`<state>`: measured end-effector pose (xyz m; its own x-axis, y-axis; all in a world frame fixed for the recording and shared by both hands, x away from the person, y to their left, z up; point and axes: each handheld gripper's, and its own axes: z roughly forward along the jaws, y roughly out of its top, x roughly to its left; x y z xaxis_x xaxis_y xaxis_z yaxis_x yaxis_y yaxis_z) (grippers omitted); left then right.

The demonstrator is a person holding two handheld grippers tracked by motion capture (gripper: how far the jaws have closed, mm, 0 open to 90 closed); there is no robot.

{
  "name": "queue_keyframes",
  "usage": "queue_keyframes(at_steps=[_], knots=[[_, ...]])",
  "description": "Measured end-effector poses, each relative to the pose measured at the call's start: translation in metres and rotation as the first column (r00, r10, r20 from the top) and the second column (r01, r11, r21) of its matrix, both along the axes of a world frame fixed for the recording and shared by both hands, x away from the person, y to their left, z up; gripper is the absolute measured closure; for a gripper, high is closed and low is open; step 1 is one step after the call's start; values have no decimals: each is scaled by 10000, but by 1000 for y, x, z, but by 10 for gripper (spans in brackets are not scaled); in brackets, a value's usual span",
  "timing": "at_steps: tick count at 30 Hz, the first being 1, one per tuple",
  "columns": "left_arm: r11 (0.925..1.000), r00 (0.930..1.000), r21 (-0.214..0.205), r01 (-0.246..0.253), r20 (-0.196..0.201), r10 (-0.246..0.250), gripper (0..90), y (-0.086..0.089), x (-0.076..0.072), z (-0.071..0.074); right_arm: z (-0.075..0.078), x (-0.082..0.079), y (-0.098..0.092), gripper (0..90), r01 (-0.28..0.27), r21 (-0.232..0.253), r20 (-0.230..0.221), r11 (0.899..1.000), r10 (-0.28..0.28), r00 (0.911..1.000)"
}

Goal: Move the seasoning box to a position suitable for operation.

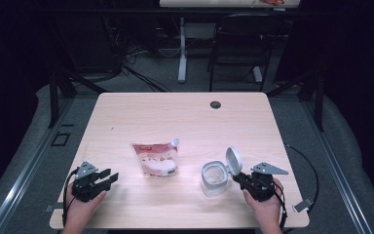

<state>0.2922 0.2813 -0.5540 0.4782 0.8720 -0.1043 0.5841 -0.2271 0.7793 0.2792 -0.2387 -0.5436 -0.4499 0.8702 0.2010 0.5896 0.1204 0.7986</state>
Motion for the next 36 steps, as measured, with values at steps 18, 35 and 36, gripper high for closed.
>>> queue_keyframes(at_steps=[18, 35, 36], knots=[[9998, 9999, 115, 143, 11, -143, 595, -2, 5, -1, -6, 40, 1, 821, -353, 656, 104, 9972, 347, 9993], [9996, 9996, -68, 266, -46, -266, 634, -2, -1, 2, 5, 31, -8, 783, -211, 698, 464, 9973, 179, 9988], [9996, 9996, -68, 266, -46, -266, 633, -2, -1, 2, 5, 31, -8, 783, -211, 698, 464, 9973, 179, 9988]])
